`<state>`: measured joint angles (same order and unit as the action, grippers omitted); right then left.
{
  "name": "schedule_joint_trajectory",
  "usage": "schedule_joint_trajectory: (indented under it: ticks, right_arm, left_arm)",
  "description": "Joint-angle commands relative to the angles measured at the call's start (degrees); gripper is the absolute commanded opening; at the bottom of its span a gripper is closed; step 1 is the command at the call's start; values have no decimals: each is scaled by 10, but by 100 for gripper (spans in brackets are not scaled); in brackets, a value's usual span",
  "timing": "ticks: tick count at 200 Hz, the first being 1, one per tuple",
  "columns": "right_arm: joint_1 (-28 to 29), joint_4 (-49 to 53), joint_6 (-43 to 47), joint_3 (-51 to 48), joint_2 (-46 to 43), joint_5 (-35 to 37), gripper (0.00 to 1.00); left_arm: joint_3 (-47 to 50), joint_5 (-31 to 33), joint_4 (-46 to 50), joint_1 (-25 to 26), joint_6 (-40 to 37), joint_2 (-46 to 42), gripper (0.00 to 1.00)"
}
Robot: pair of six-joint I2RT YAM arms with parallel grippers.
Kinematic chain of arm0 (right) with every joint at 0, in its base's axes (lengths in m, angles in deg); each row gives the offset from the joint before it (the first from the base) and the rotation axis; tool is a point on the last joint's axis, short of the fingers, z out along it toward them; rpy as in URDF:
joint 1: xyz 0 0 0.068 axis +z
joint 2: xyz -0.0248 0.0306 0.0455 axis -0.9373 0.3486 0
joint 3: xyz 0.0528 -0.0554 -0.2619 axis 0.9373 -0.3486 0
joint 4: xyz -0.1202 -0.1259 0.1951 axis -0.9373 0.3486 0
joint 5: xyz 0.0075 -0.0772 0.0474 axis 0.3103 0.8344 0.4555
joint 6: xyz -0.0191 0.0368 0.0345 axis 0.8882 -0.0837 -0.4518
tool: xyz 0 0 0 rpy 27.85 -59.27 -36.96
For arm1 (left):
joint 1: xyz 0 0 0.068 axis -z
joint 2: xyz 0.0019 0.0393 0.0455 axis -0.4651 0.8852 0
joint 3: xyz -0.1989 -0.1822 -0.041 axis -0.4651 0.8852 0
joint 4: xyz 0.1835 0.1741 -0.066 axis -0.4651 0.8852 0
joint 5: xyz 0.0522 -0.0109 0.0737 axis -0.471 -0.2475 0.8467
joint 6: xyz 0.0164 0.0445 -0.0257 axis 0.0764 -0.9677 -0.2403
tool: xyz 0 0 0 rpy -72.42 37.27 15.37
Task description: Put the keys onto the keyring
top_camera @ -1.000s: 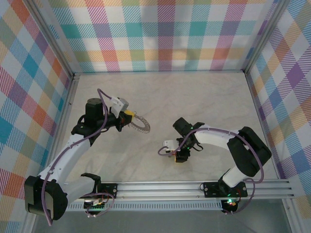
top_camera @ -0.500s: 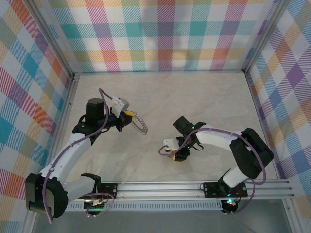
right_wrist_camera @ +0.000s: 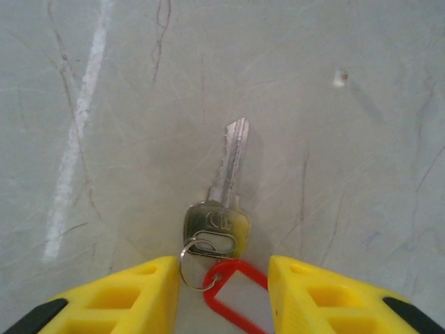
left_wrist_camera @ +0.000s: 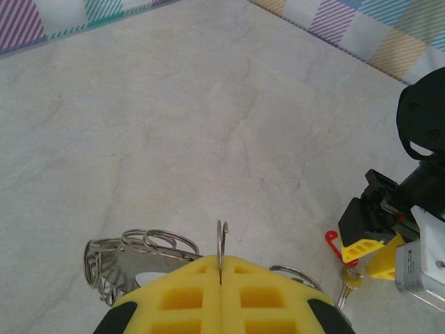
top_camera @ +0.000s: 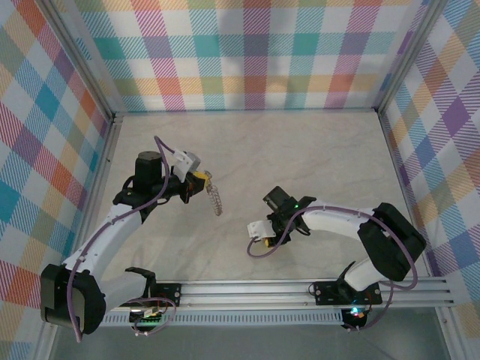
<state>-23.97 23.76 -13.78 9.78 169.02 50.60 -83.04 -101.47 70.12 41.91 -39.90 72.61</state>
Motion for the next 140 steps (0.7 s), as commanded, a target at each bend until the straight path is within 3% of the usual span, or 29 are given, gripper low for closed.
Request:
schedule_joint_trajectory:
  ticks: [1,56,96,140]
  right_arm:
    - [2,-18,22,-15,7,8,37]
    - [2,-16,25,-32,-5,6,37]
    - [3,-23,19,-30,-8,7,28]
    - [3,-23,9,-28,-11,4,25]
  left_arm:
    - [-7,-11,-7,6,-13,-7,0]
    - [-10,-16,-10,6,-11,0,0]
    - [-10,-17,-9,6,-10,1,0]
    - [-10,-18,-9,6,-11,2,0]
